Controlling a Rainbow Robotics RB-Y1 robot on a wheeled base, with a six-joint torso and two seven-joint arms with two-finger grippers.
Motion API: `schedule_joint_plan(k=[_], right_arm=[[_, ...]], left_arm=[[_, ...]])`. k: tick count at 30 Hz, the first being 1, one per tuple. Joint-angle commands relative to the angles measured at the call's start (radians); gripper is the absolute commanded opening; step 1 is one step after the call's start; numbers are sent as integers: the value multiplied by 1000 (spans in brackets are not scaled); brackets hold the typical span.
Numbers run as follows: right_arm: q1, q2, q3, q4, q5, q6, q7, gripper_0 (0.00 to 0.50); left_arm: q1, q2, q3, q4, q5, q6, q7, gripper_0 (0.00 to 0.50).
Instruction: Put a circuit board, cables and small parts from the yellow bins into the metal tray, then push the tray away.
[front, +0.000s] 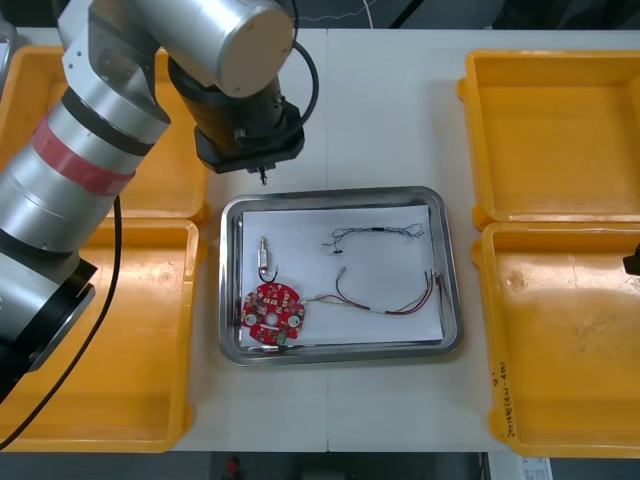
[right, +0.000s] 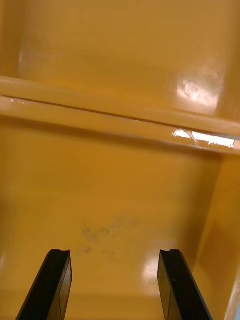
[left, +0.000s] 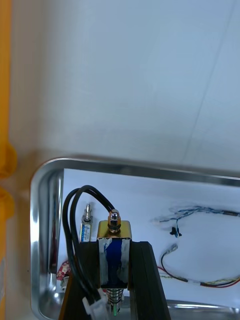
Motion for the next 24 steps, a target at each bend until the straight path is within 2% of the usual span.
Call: schedule_joint_plan(k=[1, 5, 8, 24], right_arm=[[46, -25, -26, -35, -23, 3, -98, 500], [64, -14, -26, -35, -48, 3, -149, 500], [78, -8, -24, -29, -51, 3, -150, 500], [72, -8, -16, 100, -78, 3, -165, 500]], left_arm=[[1, -35, -83, -36, 37, 8, 42, 0], [18, -42, -129, -36, 51, 6, 42, 0], [44, -42, -160, -36, 48, -34, 38, 0], [130, -29, -301, -25, -32, -149, 22, 0]])
